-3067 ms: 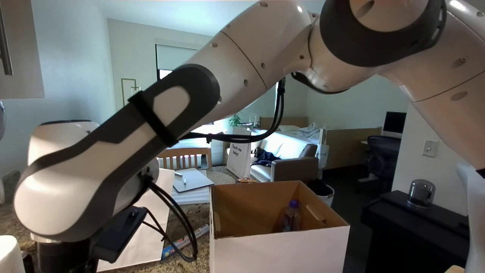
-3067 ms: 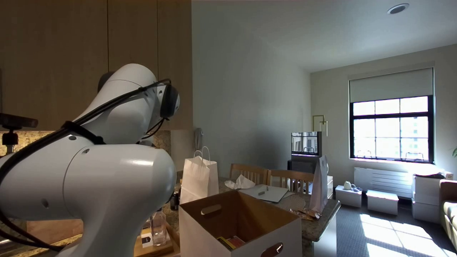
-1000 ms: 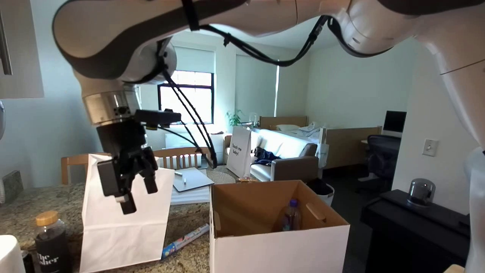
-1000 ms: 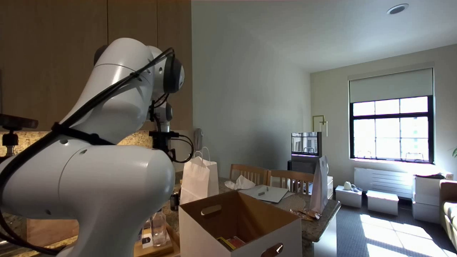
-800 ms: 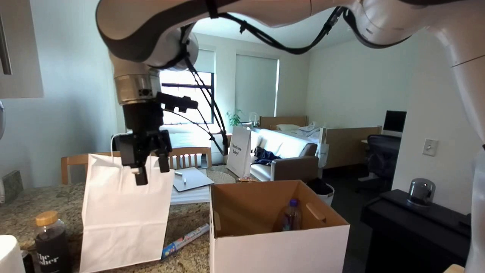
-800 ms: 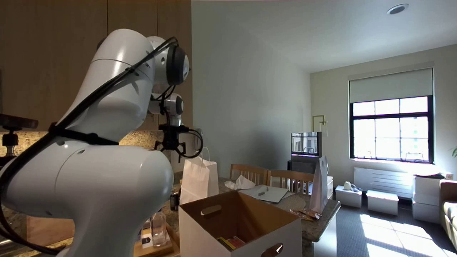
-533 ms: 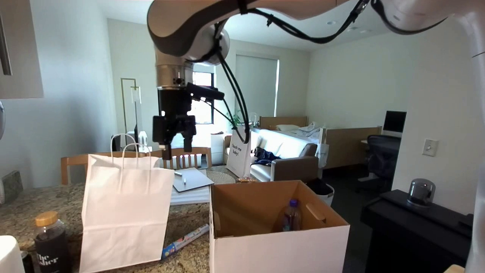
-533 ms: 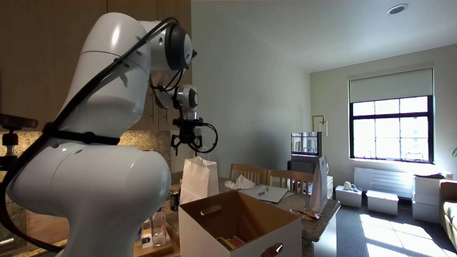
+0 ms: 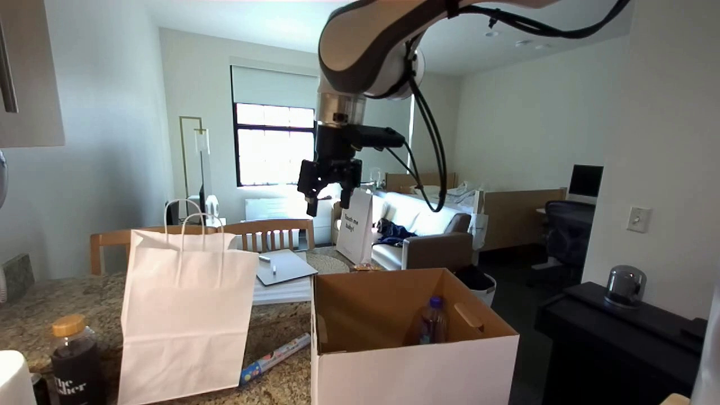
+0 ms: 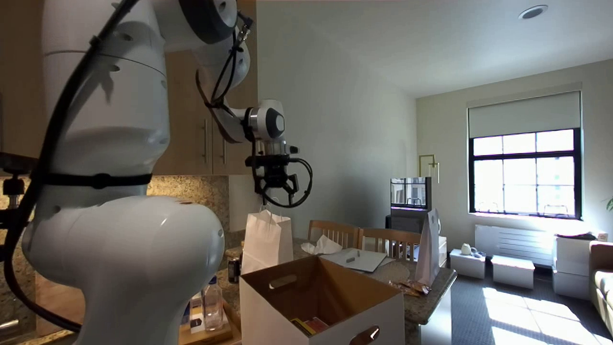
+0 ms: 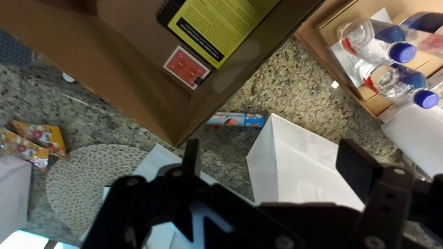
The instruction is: Remove the water bottles from the box
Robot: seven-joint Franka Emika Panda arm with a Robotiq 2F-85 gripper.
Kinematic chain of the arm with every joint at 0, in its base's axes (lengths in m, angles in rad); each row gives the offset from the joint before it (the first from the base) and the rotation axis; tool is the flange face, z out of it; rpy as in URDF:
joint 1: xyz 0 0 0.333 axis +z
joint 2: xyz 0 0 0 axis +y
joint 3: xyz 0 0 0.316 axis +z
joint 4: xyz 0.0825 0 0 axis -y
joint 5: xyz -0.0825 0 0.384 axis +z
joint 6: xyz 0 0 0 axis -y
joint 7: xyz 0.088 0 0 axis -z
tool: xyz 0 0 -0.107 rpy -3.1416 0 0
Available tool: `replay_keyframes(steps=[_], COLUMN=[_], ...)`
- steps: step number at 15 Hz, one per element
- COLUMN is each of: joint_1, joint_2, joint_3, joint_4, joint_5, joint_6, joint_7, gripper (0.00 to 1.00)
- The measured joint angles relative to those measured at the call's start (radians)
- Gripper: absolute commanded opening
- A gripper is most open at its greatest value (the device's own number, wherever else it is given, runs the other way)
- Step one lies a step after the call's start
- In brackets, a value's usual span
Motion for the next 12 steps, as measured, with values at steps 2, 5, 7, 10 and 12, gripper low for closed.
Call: replay_keyframes(steps=[2,5,7,10,12], joint_1=[-0.018,-0.042,-0.054,-0.062,-0.062], joint_2=[-0.069,-0.158,-0.205,-0.238,-0.24], joint_3=[-0.015,-0.033,-0.044,-0.05,-0.05], joint_4=[-0.1,-0.222,-0.277,-0.309,-0.31], joint_5=[0.013,0.017,0.021,0.026,0.027], joint_6=[0.058,0.099,0.103,0.104,0.105], joint_7=[0.044,0.08,0.09,0.09,0.091], gripper=[1.0,1.0,1.0,1.0,1.0])
